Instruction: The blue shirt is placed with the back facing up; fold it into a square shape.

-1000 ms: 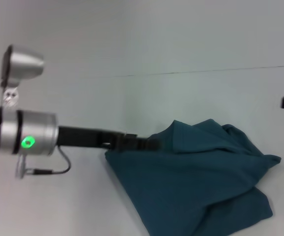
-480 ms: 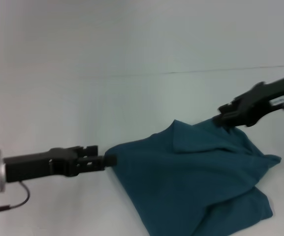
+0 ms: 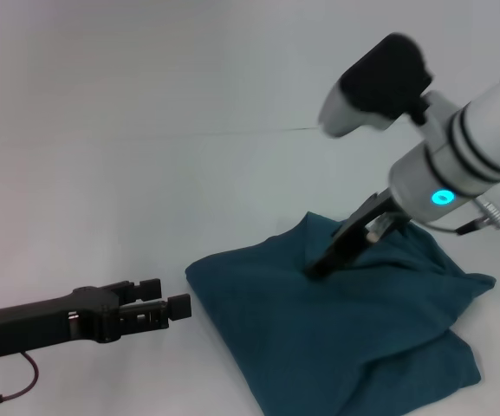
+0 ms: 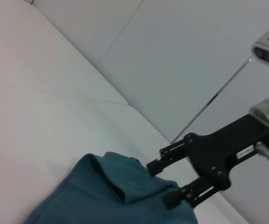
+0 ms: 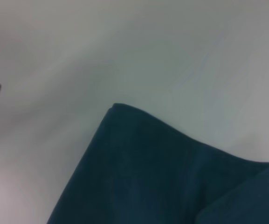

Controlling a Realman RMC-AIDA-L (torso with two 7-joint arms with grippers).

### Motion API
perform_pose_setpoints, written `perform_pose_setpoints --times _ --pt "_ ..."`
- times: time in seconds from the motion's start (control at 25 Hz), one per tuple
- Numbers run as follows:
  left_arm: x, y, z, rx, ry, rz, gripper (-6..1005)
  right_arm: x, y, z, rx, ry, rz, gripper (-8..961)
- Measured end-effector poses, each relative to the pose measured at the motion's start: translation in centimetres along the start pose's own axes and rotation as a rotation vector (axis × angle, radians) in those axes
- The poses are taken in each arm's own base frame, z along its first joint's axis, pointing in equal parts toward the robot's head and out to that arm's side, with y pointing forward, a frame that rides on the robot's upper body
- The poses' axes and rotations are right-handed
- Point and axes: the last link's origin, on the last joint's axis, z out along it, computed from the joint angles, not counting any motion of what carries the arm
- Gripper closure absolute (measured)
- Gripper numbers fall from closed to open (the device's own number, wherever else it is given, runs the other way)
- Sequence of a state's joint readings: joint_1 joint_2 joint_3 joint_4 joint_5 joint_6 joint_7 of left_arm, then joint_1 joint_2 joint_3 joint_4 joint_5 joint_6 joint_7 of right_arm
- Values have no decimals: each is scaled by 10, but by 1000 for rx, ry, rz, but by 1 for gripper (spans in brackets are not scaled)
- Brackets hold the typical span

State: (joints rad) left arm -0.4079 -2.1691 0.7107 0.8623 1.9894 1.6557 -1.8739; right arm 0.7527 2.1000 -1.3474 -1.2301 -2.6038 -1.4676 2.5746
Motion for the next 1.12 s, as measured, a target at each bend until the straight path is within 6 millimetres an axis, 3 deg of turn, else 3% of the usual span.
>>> perform_pose_setpoints --times 0.12,0.32,0.76,1.12 --pt "-2 0 1 -3 0 -4 79 -4 6 15 40 -9 17 219" --pt "-3 0 2 -10 0 -5 78 -5 2 22 61 -32 63 169" --pt "-5 -1 5 -15 5 -15 79 4 -5 33 100 -8 104 193" --pt "-5 -1 4 -15 6 -15 79 6 -6 34 102 0 95 460"
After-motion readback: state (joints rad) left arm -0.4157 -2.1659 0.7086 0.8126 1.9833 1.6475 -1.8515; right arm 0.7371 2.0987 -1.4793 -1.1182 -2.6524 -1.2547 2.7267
